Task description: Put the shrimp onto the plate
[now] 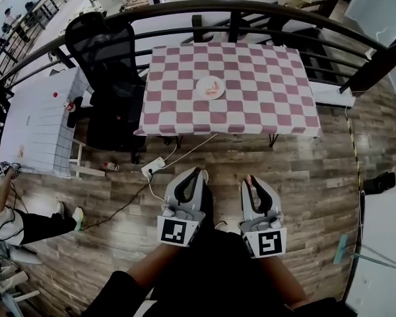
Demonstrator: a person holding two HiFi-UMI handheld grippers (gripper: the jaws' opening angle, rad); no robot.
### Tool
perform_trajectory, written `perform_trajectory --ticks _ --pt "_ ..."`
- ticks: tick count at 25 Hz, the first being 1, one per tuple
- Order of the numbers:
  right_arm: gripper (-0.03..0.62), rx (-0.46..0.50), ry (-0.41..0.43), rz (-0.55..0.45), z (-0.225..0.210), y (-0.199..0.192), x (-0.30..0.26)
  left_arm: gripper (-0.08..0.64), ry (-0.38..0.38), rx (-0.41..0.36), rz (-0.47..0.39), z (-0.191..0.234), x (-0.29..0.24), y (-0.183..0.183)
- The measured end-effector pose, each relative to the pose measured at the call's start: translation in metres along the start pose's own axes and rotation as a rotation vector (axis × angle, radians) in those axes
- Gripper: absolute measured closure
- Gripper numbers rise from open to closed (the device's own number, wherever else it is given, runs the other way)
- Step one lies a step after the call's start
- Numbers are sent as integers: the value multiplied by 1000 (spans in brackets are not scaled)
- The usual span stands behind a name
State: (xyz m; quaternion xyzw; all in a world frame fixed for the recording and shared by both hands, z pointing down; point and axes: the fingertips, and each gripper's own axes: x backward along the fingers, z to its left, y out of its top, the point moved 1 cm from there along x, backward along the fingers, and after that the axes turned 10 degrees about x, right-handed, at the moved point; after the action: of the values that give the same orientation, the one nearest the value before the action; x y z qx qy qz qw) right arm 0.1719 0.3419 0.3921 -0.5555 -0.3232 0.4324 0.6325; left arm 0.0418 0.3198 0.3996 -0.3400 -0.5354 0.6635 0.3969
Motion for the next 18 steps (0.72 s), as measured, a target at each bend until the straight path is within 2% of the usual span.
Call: perform_trajectory --ticks 7,18 --pt "540 6 -2 26 -27 0 -88 551 -39 18 -2 37 -79 12" --pt "540 8 16 32 -44 17 -210 551 -57 53 -2 110 -157 38"
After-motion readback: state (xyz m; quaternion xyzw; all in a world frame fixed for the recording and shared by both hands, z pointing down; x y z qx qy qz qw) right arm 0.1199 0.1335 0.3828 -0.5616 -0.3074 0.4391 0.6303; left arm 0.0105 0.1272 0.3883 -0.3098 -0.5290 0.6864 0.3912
